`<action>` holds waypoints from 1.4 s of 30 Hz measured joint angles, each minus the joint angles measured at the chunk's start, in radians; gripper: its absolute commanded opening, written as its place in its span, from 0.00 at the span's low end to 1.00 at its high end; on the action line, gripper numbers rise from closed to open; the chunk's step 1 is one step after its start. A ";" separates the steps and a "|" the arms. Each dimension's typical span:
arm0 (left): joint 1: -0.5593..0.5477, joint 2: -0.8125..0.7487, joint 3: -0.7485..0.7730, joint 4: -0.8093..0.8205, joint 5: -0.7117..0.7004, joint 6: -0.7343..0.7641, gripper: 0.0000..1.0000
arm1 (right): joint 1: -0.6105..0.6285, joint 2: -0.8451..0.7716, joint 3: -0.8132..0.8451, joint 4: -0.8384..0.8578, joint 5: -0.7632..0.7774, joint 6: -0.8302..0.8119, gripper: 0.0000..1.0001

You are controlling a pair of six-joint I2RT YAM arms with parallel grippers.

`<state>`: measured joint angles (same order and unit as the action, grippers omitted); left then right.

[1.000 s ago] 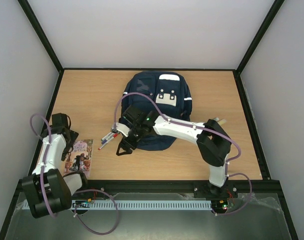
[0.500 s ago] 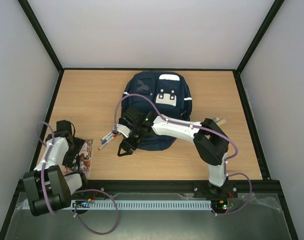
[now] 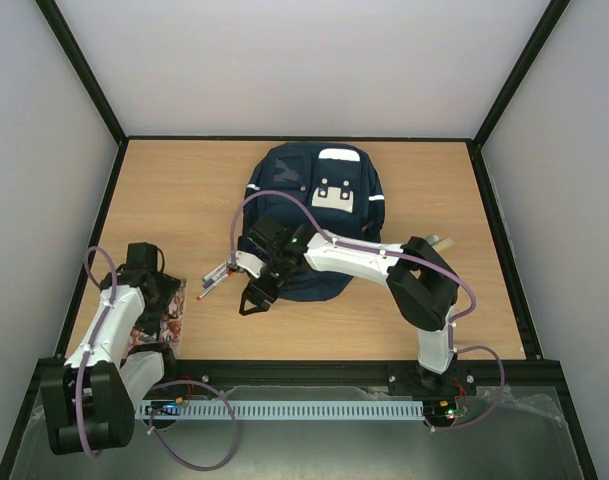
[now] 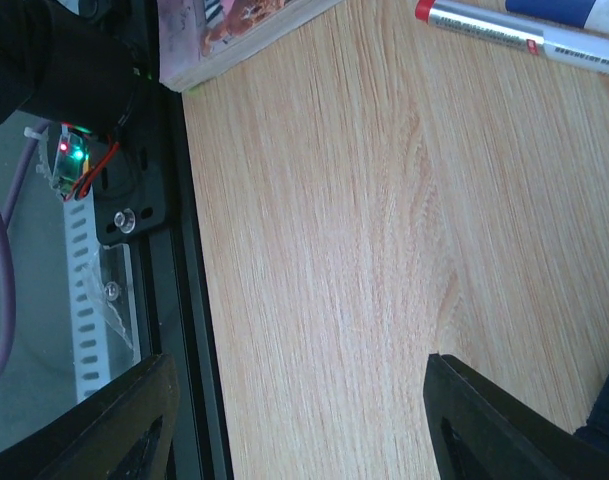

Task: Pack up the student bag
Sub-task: Move the stationery to the center of the board.

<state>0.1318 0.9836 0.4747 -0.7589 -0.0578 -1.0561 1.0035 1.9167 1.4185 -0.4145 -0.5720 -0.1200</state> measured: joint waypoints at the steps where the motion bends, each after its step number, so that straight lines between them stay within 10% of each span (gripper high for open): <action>1: 0.000 0.000 0.017 -0.013 -0.017 -0.002 0.99 | 0.000 0.000 -0.003 0.000 0.000 -0.002 0.68; 11: 0.097 0.042 0.166 -0.040 -0.270 0.002 0.99 | 0.000 -0.027 -0.042 -0.009 0.000 -0.029 0.67; 25: 0.216 0.171 0.042 0.024 -0.146 -0.001 0.99 | 0.000 0.103 0.092 0.009 0.023 -0.030 0.28; 42: 0.204 0.148 0.018 0.054 -0.132 0.008 0.99 | 0.005 0.516 0.502 0.057 0.053 0.144 0.18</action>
<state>0.3363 1.1313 0.4931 -0.7048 -0.1902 -1.0477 1.0080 2.4325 1.9205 -0.3573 -0.5186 0.0242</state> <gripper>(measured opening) 0.988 0.178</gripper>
